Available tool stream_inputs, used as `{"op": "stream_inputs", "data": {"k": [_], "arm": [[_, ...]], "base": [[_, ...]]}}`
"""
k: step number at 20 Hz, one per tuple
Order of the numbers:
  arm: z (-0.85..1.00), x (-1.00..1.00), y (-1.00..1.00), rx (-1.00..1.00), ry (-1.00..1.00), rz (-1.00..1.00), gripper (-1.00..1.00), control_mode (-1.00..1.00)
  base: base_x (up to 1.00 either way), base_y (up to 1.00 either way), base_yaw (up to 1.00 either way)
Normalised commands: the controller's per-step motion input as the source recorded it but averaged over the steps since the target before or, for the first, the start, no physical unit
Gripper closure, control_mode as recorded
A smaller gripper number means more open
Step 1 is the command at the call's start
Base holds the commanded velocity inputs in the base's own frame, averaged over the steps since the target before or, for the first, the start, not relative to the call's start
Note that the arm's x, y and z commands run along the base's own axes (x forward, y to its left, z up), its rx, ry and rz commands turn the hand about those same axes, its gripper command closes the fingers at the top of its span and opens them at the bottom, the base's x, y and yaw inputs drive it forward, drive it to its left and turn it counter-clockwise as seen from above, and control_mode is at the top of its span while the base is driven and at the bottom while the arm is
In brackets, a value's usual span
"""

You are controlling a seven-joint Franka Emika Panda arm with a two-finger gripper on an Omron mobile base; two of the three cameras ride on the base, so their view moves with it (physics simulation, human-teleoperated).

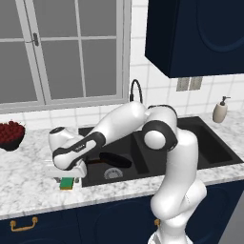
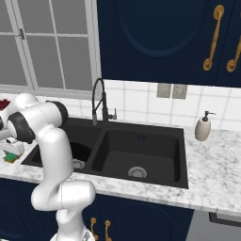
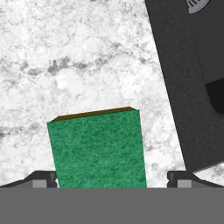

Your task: Pick the pan and sponge and place them into the sink. Then turn on the water.

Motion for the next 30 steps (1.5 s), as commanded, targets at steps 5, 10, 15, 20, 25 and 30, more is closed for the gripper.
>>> {"op": "stream_inputs", "data": {"k": [5, 10, 15, 20, 25, 30], "arm": [[-0.08, 0.0, 0.0, 0.0, 0.0, 0.0, -1.0, -1.0], [-0.12, 0.0, 0.01, 0.0, 0.0, 0.0, -1.0, -1.0], [-0.16, 0.0, 0.03, 0.0, 0.0, 0.0, 1.0, -1.0], [0.0, 0.0, 0.0, 0.0, 0.0, 0.0, 1.0, -1.0], [0.05, 0.0, 0.0, 0.0, 0.0, 0.0, 1.0, -1.0], [0.41, -0.14, -0.1, 0.0, 0.0, 0.0, 1.0, -1.0]], "base": [[0.0, 0.0, 0.0], [0.0, 0.0, 0.0], [0.0, 0.0, 0.0], [0.0, 0.0, 0.0], [0.0, 0.0, 0.0], [0.0, 0.0, 0.0]]}}
